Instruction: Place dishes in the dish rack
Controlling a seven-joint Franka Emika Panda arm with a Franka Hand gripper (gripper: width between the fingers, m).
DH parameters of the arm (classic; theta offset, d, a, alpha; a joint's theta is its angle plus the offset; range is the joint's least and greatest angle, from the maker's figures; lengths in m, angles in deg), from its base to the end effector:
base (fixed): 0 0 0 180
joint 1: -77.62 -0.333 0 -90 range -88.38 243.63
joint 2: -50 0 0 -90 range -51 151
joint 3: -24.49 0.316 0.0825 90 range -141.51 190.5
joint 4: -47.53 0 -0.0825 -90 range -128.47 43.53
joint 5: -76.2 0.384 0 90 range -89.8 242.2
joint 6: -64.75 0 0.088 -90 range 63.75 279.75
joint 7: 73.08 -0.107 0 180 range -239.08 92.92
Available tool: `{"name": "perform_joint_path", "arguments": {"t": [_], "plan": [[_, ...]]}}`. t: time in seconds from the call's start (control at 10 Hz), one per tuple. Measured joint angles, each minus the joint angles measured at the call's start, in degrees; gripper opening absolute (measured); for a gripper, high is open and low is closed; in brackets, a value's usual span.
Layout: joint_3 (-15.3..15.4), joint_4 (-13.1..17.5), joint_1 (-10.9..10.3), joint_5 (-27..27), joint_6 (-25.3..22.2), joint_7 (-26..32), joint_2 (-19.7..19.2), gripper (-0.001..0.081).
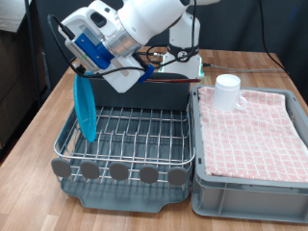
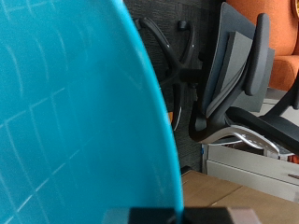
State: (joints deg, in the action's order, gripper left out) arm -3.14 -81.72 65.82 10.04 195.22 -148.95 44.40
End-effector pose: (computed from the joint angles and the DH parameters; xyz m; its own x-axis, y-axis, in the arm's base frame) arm 0.5072 -0.1659 0.3309 0.7065 -0.4292 0.5627 -0.7063 -0.4779 0.5222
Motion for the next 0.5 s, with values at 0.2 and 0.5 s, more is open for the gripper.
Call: {"name": "perform_joint_path", "arguments": {"t": [0.2,0.5], "plan": [[-0.15,-0.28,0.00,-0.01,1.17,-0.68,-0.70,0.0015],[-0.14,-0.30,-0.01,0.00,1.55,-1.83,-1.67,0.0015]]}}
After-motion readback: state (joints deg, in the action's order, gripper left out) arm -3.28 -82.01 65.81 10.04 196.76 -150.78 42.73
